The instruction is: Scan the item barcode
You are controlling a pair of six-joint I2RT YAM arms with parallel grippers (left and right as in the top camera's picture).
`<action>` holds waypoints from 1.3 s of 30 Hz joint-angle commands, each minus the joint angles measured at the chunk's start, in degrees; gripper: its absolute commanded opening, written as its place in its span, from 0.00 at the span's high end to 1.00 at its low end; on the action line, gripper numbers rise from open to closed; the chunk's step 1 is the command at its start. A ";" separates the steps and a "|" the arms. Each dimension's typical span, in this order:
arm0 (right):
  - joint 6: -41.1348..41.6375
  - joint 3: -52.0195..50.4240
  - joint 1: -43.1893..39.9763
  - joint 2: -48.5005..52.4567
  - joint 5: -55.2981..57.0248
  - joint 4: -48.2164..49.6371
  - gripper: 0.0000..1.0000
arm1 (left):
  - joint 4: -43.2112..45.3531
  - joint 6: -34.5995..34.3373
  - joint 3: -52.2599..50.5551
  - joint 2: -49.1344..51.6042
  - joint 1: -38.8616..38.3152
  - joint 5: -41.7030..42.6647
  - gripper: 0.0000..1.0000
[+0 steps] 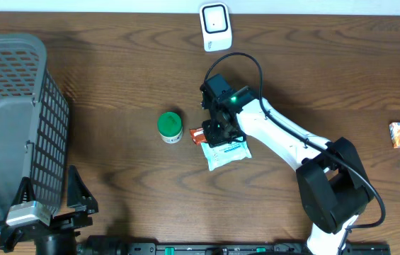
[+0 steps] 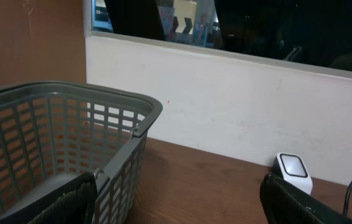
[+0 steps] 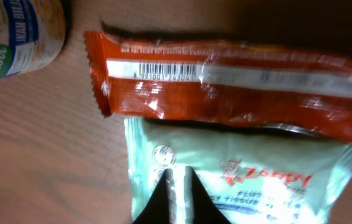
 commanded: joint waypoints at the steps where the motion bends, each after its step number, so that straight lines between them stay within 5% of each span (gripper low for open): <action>1: 2.29 0.50 -1.05 -3.19 -7.30 -2.84 0.69 | 0.07 0.98 -0.37 -0.42 -0.28 -0.52 0.16; 3: 1.36 0.50 -3.80 -5.66 -12.41 -5.49 0.37 | 0.07 0.98 -0.37 -0.42 -0.28 -0.52 0.16; 5: -2.23 0.48 -6.45 -6.23 -13.49 -8.15 0.24 | 0.09 0.98 -0.37 -0.42 -0.28 -0.52 0.16; 9: -8.70 -0.79 -11.54 -6.23 -14.27 -12.00 0.20 | 0.09 0.98 -0.37 -0.42 -0.28 -0.52 0.16; 13: -19.69 -5.22 -16.90 -6.23 -23.91 -7.74 0.01 | 0.09 0.98 -0.37 -0.42 -0.28 -0.52 0.16; 31: -15.56 -26.10 -18.78 -3.61 -26.10 15.93 0.01 | 0.07 0.96 -0.37 -0.42 -0.28 -0.50 0.16; 33: -14.88 -27.69 -18.78 -2.03 -26.14 18.27 0.14 | 0.09 0.96 -0.37 -0.42 -0.28 -0.50 0.16; 35: -14.95 -28.41 -18.78 -0.83 -26.12 19.28 0.38 | 0.09 0.96 -0.37 -0.42 -0.28 -0.50 0.16; 36: -15.61 -28.44 -18.82 -0.39 -26.14 19.26 0.69 | 0.09 0.96 -0.37 -0.42 -0.28 -0.52 0.16; 38: -15.56 -28.37 -18.91 -0.39 -26.16 19.28 0.99 | 0.09 0.96 -0.37 -0.42 -0.28 -0.50 0.16; 39: -15.52 -28.13 -19.19 -0.52 -26.53 19.26 0.99 | 0.09 0.96 -0.37 -0.42 -0.28 -0.50 0.16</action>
